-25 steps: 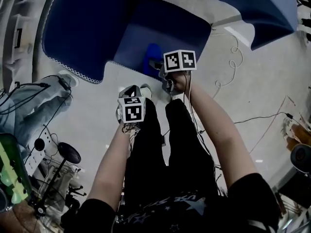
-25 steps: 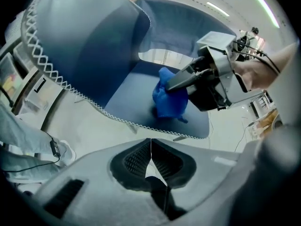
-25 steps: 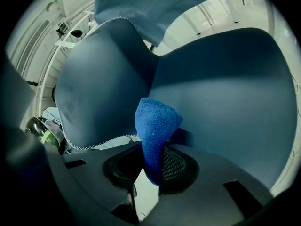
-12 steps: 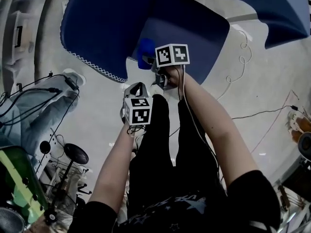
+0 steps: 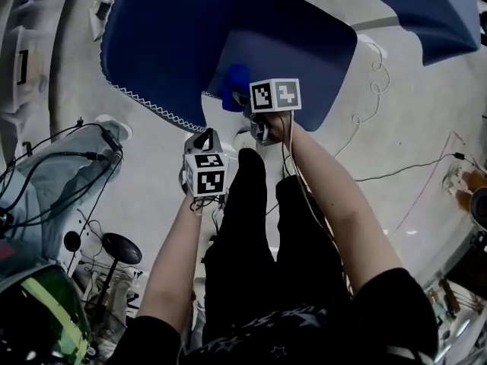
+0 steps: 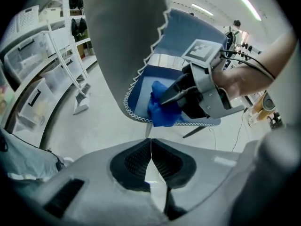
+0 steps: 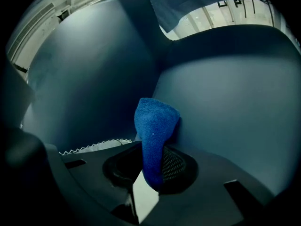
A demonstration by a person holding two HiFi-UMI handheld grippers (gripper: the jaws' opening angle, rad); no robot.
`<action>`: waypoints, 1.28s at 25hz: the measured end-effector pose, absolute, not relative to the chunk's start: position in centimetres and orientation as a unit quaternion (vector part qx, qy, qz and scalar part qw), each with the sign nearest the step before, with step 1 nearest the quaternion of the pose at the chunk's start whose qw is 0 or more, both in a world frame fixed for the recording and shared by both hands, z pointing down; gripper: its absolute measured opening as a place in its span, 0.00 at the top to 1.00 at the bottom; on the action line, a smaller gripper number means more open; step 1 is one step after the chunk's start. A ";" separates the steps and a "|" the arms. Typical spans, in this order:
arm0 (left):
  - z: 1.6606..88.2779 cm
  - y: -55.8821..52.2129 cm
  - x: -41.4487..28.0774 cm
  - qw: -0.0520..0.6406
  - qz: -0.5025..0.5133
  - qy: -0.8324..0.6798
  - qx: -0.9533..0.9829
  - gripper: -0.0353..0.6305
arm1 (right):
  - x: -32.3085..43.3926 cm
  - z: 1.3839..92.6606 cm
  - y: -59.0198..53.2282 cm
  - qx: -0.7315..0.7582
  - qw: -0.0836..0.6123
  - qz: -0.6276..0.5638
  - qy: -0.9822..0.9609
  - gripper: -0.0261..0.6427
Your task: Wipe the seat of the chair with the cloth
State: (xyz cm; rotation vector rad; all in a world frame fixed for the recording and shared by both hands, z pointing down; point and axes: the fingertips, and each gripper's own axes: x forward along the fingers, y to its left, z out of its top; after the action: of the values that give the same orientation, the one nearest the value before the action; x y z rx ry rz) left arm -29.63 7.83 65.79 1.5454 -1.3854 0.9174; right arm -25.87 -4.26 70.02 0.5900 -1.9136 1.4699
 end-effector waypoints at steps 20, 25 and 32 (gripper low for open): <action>65.6 6.5 -18.4 0.403 0.384 -0.526 0.643 0.92 | -8.6 70.7 -3.0 0.279 0.315 0.584 -0.694 0.85; 65.6 7.1 -16.0 0.394 0.393 -0.513 0.654 0.92 | -4.7 70.8 -2.2 0.298 0.305 0.588 -0.687 0.85; 64.6 8.0 -11.6 0.389 0.398 -0.508 0.657 0.92 | 1.6 70.5 -1.2 0.320 0.309 0.583 -0.680 0.85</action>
State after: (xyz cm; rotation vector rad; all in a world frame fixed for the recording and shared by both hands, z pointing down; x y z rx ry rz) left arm -11.55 8.04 64.61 1.6702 -1.2928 1.0131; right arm 1.61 -1.24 70.45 0.8444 -1.7978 1.5404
